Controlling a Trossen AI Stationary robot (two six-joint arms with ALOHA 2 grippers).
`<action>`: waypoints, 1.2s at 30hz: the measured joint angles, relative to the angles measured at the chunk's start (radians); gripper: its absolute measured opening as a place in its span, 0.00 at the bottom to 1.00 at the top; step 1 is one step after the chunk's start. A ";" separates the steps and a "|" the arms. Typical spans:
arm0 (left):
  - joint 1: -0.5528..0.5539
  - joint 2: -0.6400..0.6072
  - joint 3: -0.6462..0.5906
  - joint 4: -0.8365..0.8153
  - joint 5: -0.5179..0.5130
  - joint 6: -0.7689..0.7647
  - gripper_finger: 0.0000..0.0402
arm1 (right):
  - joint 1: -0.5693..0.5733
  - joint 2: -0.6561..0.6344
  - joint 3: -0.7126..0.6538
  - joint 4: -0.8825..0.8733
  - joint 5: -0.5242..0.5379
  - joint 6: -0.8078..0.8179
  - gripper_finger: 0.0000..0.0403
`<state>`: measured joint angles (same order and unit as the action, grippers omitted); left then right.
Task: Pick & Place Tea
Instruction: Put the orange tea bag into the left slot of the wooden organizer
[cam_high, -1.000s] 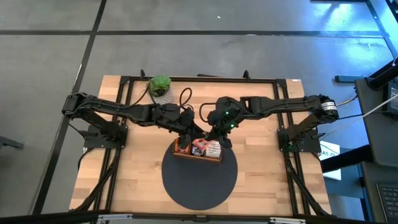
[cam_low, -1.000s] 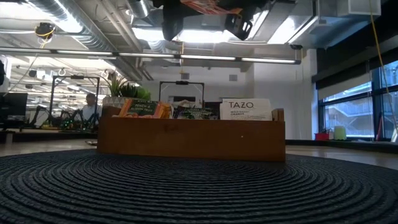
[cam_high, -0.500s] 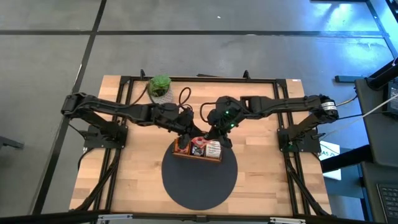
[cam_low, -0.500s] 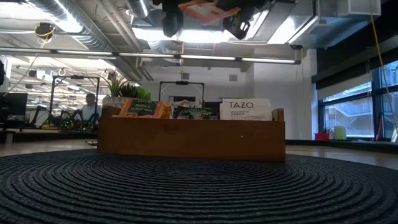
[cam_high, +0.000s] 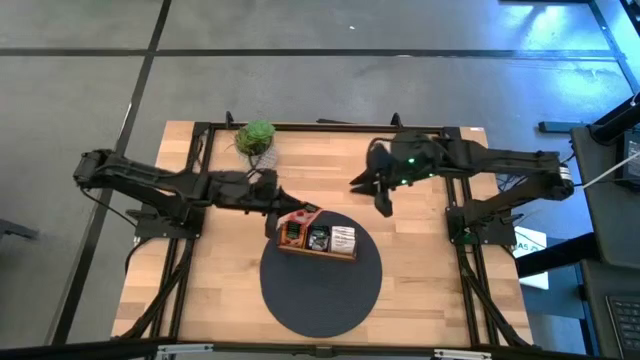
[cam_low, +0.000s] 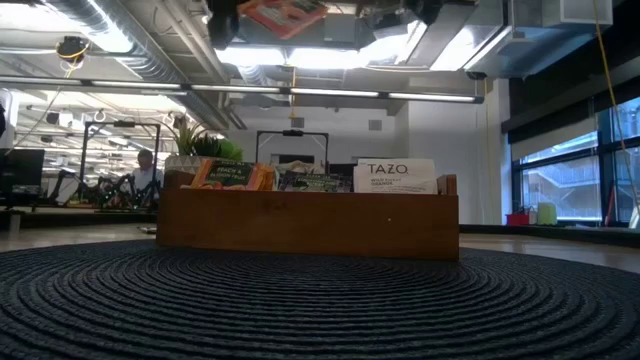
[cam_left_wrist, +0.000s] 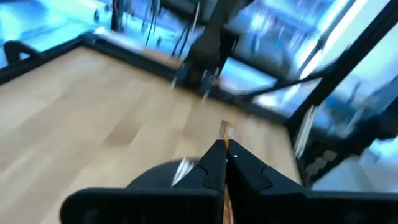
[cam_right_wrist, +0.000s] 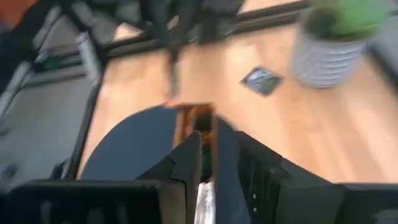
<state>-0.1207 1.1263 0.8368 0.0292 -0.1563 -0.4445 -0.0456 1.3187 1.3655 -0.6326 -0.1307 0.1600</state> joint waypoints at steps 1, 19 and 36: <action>-0.010 -0.013 -0.056 0.094 -0.006 -0.019 0.01 | 0.005 -0.016 0.000 0.001 0.032 0.020 0.24; -0.180 0.112 -0.552 0.787 -0.228 -0.044 0.01 | 0.059 0.116 0.000 0.035 0.279 0.226 0.24; -0.220 0.274 -0.552 0.815 -0.358 -0.064 0.02 | 0.090 0.231 -0.001 0.082 0.269 0.307 0.24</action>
<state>-0.3408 1.3999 0.2852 0.8440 -0.5139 -0.5083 0.0448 1.5497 1.3647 -0.5505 0.1382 0.4667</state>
